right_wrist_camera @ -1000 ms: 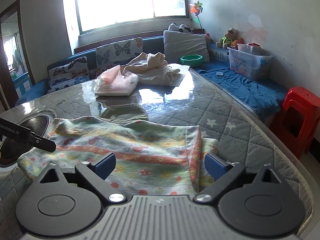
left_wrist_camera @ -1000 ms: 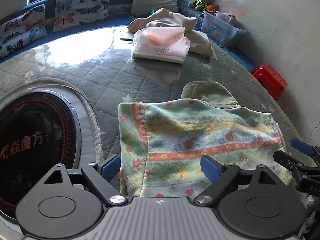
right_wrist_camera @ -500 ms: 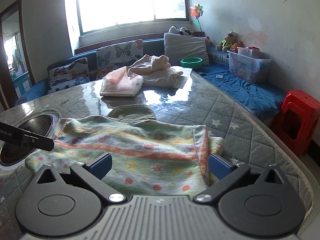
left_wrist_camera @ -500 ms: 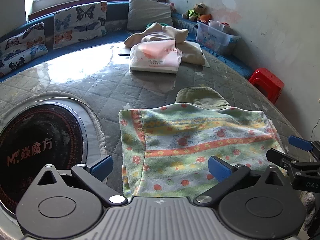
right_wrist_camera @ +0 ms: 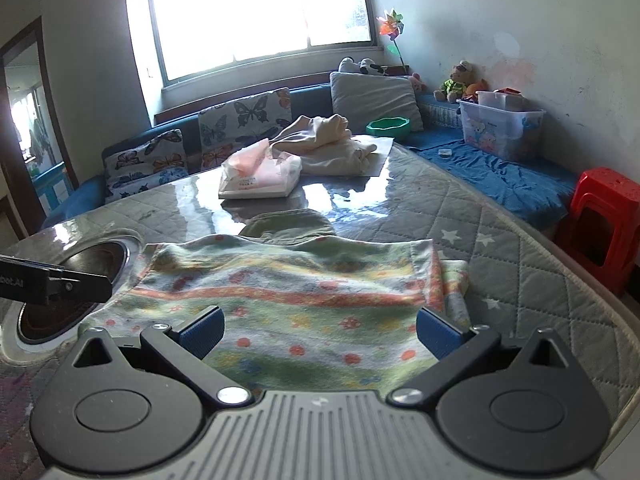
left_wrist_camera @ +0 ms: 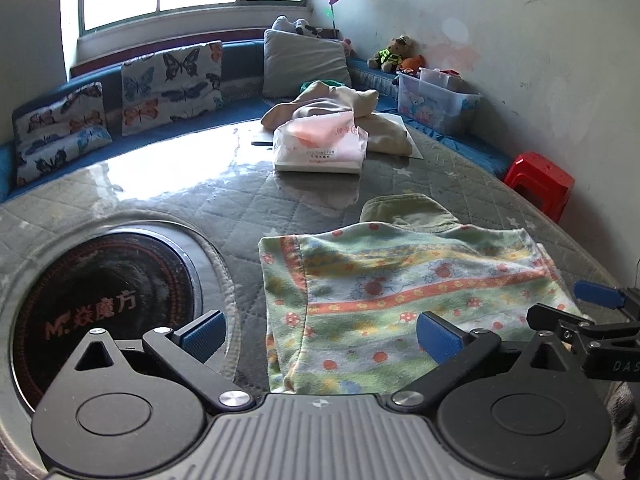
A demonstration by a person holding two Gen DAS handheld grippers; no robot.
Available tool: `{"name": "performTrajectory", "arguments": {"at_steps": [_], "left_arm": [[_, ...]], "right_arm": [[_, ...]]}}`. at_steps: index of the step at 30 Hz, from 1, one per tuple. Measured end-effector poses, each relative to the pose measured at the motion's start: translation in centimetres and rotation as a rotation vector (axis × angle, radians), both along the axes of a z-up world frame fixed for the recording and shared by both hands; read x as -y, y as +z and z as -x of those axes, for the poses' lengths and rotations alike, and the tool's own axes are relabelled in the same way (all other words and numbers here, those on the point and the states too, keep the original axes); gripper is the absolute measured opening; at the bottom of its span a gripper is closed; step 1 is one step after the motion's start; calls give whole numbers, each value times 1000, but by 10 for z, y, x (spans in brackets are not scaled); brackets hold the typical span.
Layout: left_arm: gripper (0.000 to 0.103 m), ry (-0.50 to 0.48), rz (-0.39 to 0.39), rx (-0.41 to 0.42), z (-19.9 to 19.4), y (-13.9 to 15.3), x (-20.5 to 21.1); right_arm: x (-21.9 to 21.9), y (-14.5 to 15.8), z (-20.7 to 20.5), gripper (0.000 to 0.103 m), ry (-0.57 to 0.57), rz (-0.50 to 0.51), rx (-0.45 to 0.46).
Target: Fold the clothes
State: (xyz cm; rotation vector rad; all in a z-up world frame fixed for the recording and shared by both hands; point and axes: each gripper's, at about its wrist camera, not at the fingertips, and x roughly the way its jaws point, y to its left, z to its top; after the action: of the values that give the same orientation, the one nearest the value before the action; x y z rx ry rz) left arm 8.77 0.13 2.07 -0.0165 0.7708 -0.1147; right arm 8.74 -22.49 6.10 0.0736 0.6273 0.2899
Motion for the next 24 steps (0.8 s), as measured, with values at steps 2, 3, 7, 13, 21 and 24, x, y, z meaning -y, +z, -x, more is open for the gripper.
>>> {"name": "performTrajectory", "arguments": {"at_steps": [2,3,7,13,21,24], "left_arm": [[103,0,-13,5,3,0,1],[103,1,-17,9,5,0,1],[103,-6,-19,18,12,1,2],[103,-26,-42,18,20,2,5],[103,-26,-64,17,31,1,9],[103,-28,-74,23,36,1,11]], "right_arm": [[-2,0,1,103,12,4,-8],[-4,0,3,103,19,7,-11],[-9,1,8,103,42,8,-9],[-14,6,16,103,58,-6,15],[-23,6,26,103,55,51,23],[-25,6,32,103,58,55,30]]}}
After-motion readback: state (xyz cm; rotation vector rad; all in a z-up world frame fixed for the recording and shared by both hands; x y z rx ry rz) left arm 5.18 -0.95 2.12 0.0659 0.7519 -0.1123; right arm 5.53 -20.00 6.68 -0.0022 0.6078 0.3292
